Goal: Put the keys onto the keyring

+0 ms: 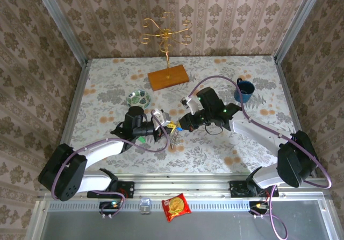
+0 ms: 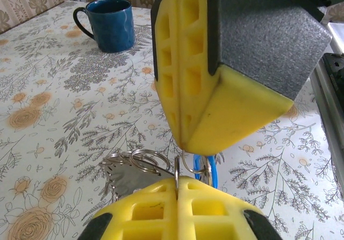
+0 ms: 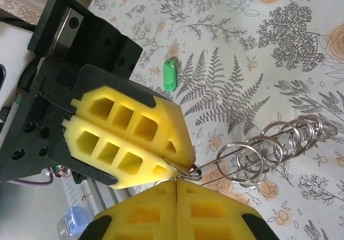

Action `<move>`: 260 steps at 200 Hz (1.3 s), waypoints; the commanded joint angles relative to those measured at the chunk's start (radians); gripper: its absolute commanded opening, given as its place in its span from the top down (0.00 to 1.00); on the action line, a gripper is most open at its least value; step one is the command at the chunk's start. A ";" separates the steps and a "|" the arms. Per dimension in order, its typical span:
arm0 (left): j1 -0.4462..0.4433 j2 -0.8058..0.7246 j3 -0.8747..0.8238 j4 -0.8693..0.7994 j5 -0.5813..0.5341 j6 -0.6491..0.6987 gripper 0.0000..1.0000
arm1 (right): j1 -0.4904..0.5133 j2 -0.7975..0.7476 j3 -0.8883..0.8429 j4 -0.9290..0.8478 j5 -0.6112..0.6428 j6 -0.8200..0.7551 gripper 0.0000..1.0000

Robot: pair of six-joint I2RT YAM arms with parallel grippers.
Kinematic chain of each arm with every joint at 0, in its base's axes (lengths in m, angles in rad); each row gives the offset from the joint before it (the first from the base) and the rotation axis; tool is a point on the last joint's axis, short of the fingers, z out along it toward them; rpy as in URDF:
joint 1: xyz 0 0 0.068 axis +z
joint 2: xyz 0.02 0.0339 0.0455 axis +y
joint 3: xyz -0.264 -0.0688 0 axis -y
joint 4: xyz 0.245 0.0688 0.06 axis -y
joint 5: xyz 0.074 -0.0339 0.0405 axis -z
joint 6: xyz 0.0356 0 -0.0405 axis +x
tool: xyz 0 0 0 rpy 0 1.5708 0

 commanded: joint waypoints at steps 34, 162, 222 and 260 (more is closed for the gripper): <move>-0.009 0.003 0.013 0.015 0.007 0.019 1.00 | -0.006 -0.019 0.025 0.012 0.022 -0.010 1.00; -0.036 -0.004 0.001 0.014 -0.016 0.107 1.00 | -0.023 -0.021 0.018 -0.011 0.086 0.011 1.00; -0.041 -0.010 -0.010 0.059 -0.022 0.102 1.00 | -0.024 0.007 0.034 -0.049 0.106 0.005 1.00; -0.043 -0.007 -0.018 0.093 -0.028 0.093 1.00 | -0.023 0.018 0.044 -0.060 0.105 0.003 1.00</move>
